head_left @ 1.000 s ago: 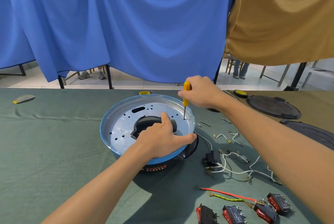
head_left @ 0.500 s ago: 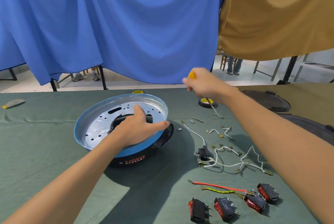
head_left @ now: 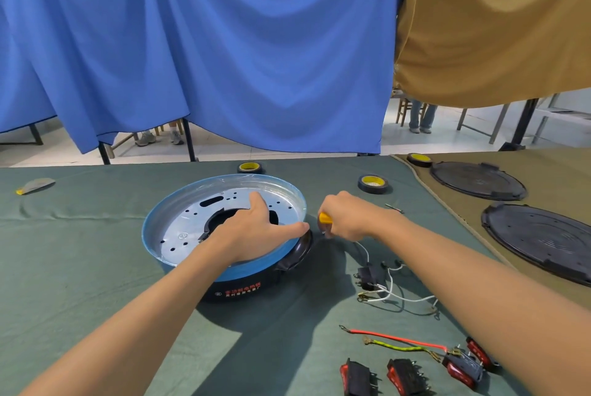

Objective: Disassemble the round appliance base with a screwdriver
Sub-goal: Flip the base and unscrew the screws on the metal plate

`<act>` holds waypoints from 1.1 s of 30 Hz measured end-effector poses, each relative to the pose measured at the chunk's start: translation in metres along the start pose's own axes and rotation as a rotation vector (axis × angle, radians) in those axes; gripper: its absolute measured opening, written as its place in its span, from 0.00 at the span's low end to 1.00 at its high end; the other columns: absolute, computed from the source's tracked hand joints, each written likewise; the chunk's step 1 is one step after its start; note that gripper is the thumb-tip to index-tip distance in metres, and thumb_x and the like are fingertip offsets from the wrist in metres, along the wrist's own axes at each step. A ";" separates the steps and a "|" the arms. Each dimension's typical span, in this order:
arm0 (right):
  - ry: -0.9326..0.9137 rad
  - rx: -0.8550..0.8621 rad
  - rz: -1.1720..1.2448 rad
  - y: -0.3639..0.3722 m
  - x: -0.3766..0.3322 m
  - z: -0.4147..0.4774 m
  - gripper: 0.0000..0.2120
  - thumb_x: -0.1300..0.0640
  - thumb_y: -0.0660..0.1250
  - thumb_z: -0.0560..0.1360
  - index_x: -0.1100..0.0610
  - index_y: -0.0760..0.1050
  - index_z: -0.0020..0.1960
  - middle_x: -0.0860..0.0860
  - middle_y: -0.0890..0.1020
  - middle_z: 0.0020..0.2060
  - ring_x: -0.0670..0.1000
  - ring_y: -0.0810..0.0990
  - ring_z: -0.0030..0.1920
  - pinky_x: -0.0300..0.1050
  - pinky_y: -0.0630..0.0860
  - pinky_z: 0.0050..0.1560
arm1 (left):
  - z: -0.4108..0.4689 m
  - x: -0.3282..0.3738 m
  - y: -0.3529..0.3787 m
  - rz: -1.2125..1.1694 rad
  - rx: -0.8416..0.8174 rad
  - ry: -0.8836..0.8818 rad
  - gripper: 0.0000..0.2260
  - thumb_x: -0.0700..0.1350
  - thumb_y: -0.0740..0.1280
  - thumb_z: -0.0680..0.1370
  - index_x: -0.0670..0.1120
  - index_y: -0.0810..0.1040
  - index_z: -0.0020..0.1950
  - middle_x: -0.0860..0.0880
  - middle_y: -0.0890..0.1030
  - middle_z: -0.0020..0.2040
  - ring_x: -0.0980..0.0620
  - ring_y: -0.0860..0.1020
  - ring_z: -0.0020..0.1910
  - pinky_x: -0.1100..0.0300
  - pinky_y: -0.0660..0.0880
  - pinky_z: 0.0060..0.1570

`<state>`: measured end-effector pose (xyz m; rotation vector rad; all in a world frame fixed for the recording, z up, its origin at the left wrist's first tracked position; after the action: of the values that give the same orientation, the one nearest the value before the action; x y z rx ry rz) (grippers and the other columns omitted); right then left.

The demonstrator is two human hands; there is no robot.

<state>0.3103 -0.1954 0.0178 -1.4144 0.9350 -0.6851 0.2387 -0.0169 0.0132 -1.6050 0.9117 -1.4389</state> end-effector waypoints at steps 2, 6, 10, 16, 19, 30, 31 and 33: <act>0.019 0.011 0.005 0.005 0.001 0.002 0.05 0.59 0.69 0.73 0.51 0.74 0.42 0.57 0.78 0.47 0.59 0.79 0.45 0.55 0.79 0.50 | 0.001 0.001 0.001 0.004 0.000 0.003 0.53 0.76 0.58 0.64 0.42 0.50 0.76 0.43 0.74 0.66 0.42 0.74 0.59 0.48 0.72 0.57; 0.018 0.008 -0.014 0.011 0.003 0.004 0.04 0.56 0.68 0.75 0.52 0.72 0.44 0.57 0.77 0.48 0.59 0.78 0.45 0.54 0.78 0.48 | 0.005 0.005 0.002 0.005 -0.003 0.007 0.51 0.76 0.59 0.66 0.43 0.51 0.76 0.44 0.73 0.67 0.44 0.74 0.59 0.48 0.72 0.57; 0.058 0.128 0.010 -0.005 0.012 0.004 0.02 0.58 0.66 0.74 0.57 0.74 0.45 0.58 0.79 0.47 0.60 0.78 0.45 0.53 0.78 0.45 | 0.008 0.014 0.006 0.009 -0.020 0.017 0.53 0.77 0.58 0.64 0.43 0.49 0.77 0.45 0.74 0.66 0.44 0.74 0.58 0.48 0.72 0.57; 0.341 0.220 0.106 -0.032 0.081 -0.004 0.08 0.57 0.70 0.74 0.60 0.76 0.49 0.59 0.79 0.48 0.60 0.79 0.47 0.51 0.77 0.47 | 0.014 0.028 0.011 0.029 -0.076 0.021 0.58 0.80 0.54 0.59 0.45 0.45 0.78 0.45 0.71 0.70 0.43 0.72 0.62 0.50 0.69 0.55; 0.431 0.183 0.113 -0.022 0.105 -0.007 0.13 0.55 0.72 0.73 0.61 0.76 0.53 0.60 0.80 0.50 0.60 0.79 0.49 0.49 0.76 0.46 | 0.018 0.032 0.014 0.041 -0.072 0.029 0.55 0.78 0.56 0.64 0.44 0.44 0.78 0.47 0.74 0.59 0.45 0.73 0.54 0.52 0.68 0.51; 0.480 0.182 0.124 -0.004 0.126 0.004 0.15 0.51 0.74 0.71 0.59 0.76 0.52 0.58 0.81 0.48 0.58 0.79 0.49 0.50 0.78 0.47 | 0.019 0.035 0.016 0.071 -0.075 0.026 0.50 0.76 0.56 0.69 0.43 0.46 0.77 0.47 0.73 0.53 0.45 0.74 0.52 0.51 0.71 0.51; 0.478 0.193 0.131 -0.006 0.128 0.003 0.14 0.50 0.74 0.71 0.58 0.76 0.49 0.57 0.81 0.46 0.58 0.79 0.47 0.49 0.78 0.46 | 0.019 0.035 0.016 0.069 -0.076 0.024 0.50 0.76 0.56 0.69 0.43 0.46 0.77 0.46 0.73 0.55 0.45 0.74 0.52 0.51 0.70 0.51; 0.492 0.253 0.148 -0.011 0.134 0.001 0.14 0.48 0.71 0.73 0.57 0.72 0.40 0.56 0.78 0.38 0.58 0.78 0.42 0.47 0.74 0.38 | 0.018 0.036 0.016 0.068 -0.078 0.026 0.50 0.76 0.56 0.70 0.42 0.47 0.77 0.45 0.75 0.56 0.45 0.74 0.52 0.50 0.70 0.52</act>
<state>0.3790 -0.3108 0.0111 -0.9558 1.2697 -1.0250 0.2600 -0.0543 0.0134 -1.5994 1.0388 -1.3957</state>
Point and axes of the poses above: each hand's wrist, its own z-axis towards the middle knuckle, its own y-axis out of the palm, x = y × z, the point moved 2 cm from there along z, towards the middle knuckle
